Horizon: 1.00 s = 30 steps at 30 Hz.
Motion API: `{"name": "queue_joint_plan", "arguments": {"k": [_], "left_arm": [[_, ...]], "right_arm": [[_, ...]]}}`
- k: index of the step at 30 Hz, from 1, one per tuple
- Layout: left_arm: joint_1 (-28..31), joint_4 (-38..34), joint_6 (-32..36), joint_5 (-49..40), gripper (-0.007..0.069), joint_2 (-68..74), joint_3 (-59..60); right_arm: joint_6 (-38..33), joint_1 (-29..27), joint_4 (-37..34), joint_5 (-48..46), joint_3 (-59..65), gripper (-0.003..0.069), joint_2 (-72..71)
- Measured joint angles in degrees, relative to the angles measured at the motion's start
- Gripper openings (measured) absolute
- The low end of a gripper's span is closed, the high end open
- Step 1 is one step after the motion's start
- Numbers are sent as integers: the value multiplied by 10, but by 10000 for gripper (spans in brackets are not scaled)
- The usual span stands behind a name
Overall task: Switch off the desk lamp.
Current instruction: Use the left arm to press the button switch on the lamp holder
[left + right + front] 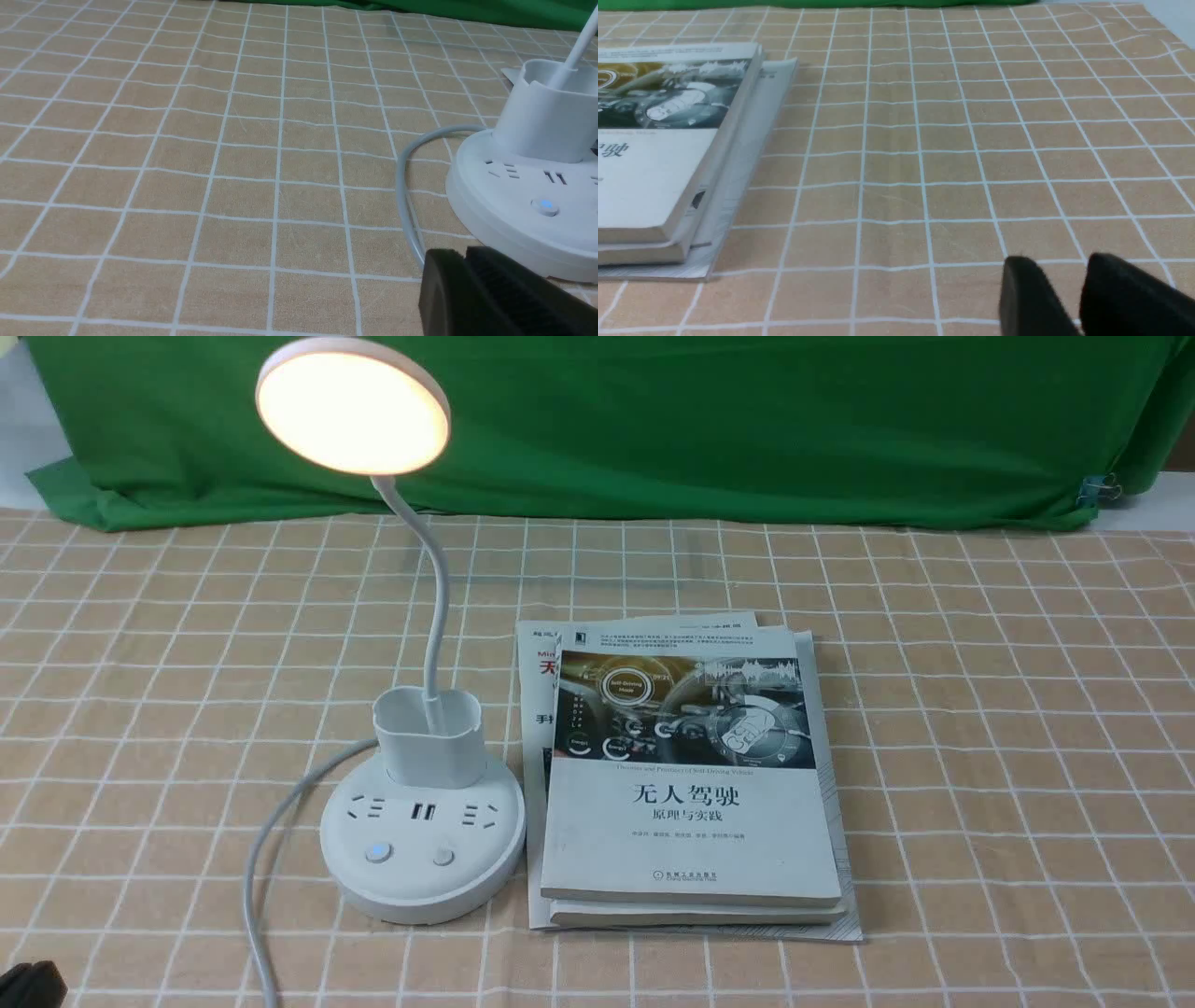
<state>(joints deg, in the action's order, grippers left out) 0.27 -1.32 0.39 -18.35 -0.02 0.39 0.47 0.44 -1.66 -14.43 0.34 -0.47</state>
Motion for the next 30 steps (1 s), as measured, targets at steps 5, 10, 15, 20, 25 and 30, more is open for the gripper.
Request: {"name": "queue_joint_plan", "arguments": {"k": [5, 10, 15, 20, 25, 30], "left_arm": [[0, 0, 0, 0, 17, 0, 0], [0, 0, 0, 0, 17, 0, 0], [0, 0, 0, 0, 17, 0, 0], [0, -6, 0, 40, 17, 0, 0], [0, -137, -55, 130, 17, 0, 0], [0, -227, -94, 208, 17, 0, 0]], "right_arm": [[0, 0, 0, 0, 0, 243, 0], [0, 0, 0, 0, 0, 243, 0], [0, 0, 0, 0, 0, 243, 0], [0, 0, 0, 0, 0, 243, 0], [0, 0, 0, 0, 0, 243, 0], [0, 0, 0, 0, 0, 243, 0]]}}
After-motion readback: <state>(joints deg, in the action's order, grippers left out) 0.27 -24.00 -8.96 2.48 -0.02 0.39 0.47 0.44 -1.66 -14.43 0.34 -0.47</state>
